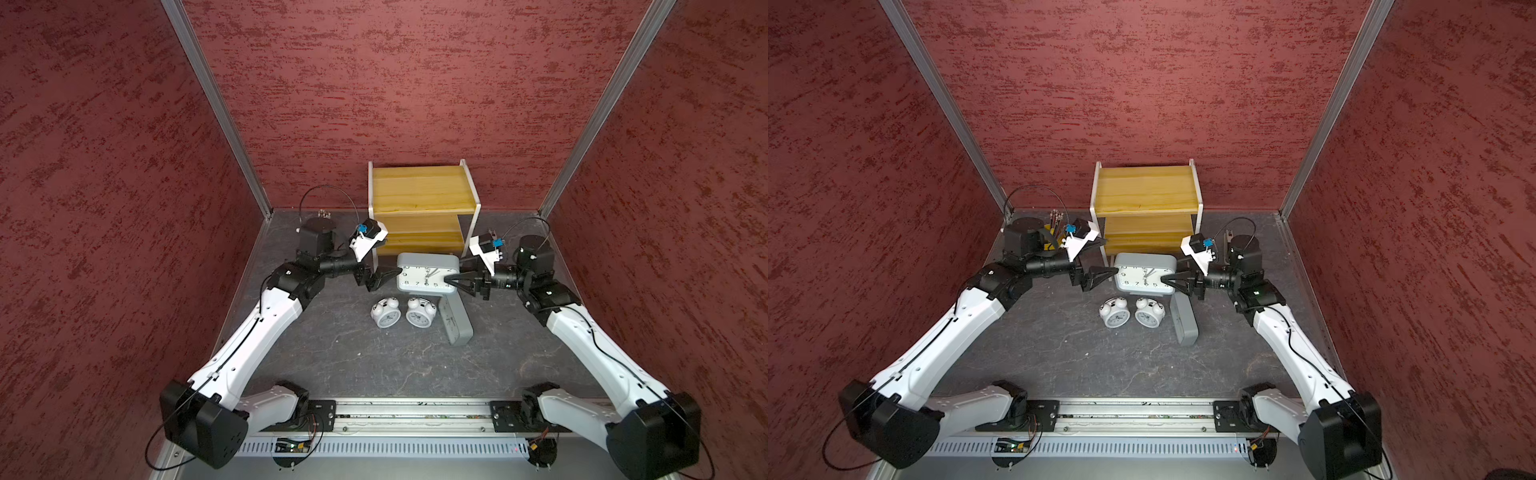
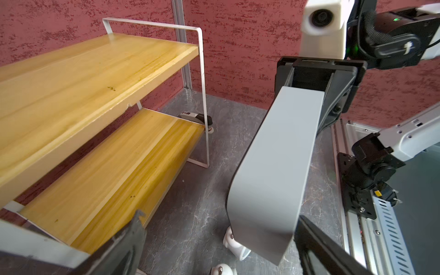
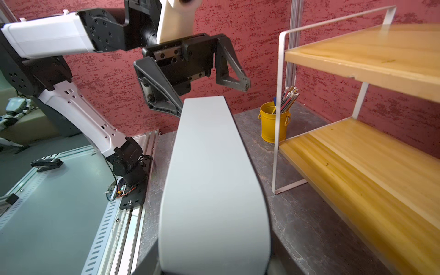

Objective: Place the alarm clocks on the shelf by style
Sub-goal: Pick up the alarm from the center of the board.

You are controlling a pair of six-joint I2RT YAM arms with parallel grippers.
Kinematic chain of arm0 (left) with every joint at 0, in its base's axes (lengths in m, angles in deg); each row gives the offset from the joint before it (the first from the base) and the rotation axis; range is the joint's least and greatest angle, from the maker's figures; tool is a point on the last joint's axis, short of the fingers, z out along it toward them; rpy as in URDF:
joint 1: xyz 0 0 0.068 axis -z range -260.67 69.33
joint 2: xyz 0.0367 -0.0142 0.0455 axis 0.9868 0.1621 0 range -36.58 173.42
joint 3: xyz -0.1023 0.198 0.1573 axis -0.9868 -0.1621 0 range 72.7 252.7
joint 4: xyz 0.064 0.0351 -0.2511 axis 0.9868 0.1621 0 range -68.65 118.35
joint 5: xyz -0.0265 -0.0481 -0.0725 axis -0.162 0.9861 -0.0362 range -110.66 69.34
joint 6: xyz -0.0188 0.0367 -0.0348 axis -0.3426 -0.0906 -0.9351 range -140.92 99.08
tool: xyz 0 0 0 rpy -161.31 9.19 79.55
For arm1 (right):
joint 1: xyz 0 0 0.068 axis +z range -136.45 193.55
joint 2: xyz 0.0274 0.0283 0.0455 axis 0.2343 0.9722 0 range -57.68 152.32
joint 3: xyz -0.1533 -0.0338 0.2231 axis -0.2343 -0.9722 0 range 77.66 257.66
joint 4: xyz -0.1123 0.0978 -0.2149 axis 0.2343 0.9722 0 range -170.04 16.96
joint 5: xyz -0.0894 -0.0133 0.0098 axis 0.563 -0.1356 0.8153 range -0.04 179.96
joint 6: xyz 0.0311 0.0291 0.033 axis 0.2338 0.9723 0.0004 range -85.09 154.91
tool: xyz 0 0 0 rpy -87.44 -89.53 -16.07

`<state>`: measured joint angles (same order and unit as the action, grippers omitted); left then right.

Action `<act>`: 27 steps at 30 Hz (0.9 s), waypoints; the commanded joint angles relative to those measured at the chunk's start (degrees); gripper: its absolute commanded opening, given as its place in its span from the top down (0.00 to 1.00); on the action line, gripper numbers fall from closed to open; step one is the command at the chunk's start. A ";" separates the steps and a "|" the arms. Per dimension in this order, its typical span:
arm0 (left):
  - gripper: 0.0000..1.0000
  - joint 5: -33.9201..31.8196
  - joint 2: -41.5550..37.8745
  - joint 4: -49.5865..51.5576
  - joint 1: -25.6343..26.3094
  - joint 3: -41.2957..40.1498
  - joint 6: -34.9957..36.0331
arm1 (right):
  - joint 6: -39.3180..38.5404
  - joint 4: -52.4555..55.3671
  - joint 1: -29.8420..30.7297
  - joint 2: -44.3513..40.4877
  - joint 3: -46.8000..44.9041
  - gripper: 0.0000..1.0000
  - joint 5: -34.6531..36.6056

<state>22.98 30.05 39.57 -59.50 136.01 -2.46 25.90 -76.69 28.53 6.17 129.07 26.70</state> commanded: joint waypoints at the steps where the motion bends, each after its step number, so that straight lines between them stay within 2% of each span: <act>1: 0.00 9.18 -2.75 -9.68 -1.72 -4.03 -7.04 | 2.24 -6.11 0.37 -0.54 3.73 0.95 -3.56; 6: 0.03 14.77 -4.18 -13.91 -2.75 -7.60 -9.93 | 7.01 -11.96 0.32 0.93 4.71 0.94 -7.54; 13: 0.13 19.38 -3.22 -15.61 -2.19 -7.68 -10.02 | 9.94 -13.89 0.39 3.20 6.28 0.92 -10.08; 22: 0.25 19.73 -1.69 -18.26 0.18 -7.78 -10.28 | 9.02 -10.63 0.37 4.24 7.03 0.90 -9.56; 24: 0.29 19.73 -1.30 -18.39 0.45 -7.68 -10.37 | 8.70 -10.14 0.38 4.11 7.01 0.90 -9.53; 27: 0.42 19.73 -0.82 -18.56 0.63 -7.50 -10.37 | 7.49 -8.88 0.40 3.73 6.94 0.89 -9.02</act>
<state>41.45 28.83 22.50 -59.35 128.73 -12.62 34.27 -85.59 28.62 10.69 133.47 17.98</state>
